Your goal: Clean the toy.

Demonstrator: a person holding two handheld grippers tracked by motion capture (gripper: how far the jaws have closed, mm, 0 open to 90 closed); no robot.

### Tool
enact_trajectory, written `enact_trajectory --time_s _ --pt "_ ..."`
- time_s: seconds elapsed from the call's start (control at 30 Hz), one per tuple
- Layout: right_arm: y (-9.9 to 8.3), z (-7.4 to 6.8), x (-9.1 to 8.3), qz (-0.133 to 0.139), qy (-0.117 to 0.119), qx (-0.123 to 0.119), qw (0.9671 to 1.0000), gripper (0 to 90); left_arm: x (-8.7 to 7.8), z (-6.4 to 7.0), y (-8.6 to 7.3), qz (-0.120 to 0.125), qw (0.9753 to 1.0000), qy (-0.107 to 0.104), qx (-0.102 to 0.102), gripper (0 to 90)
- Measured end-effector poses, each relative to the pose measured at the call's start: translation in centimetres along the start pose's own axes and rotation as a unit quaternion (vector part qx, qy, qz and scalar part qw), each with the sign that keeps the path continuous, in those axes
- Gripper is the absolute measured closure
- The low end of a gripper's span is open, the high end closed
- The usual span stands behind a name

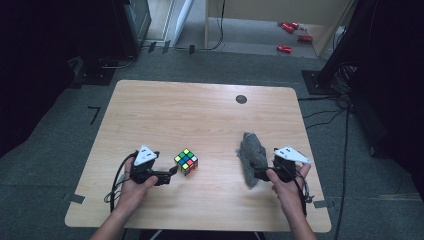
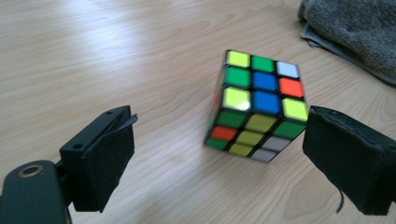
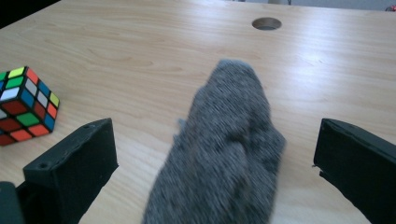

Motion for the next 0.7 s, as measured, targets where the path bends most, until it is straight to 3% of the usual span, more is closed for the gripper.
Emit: enact_trajectory --time_s 0.1,0.23,0.5,0.6,0.7 --pt "-0.8 1.2 -1.3 -0.005 -0.007 -0.001 1.0000 0.0 -0.8 -1.0 -0.9 -0.004 0.9999 0.012 -0.011 9.9" --pt "-2.0 2.9 -2.7 -0.012 -0.025 0.006 0.9996 0.0 -2.0 -1.8 -1.9 -0.009 0.9997 0.022 -0.011 9.9" --pt "-4.0 5.8 -4.5 -0.022 -0.046 0.016 0.9986 0.0 -4.2 -4.0 -4.7 -0.024 0.9981 0.050 -0.026 9.9" --pt "-4.7 6.4 -4.9 -0.028 -0.052 0.015 0.9982 0.0 -5.1 -5.0 -5.7 -0.023 0.9972 0.054 -0.047 9.9" --pt "-5.7 7.1 -5.2 -0.039 -0.059 0.014 0.9974 0.0 -6.0 -6.2 -6.8 -0.029 0.9953 0.072 -0.058 9.9"
Point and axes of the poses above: each handheld gripper's, and its own axes: x roughly forward along the jaws, y roughly out of its top, z roughly to its right, the point moved 2 cm from there along x, roughly forward along the jaws, and after that the axes turned 5 degrees about x, right-handed, at the moved point
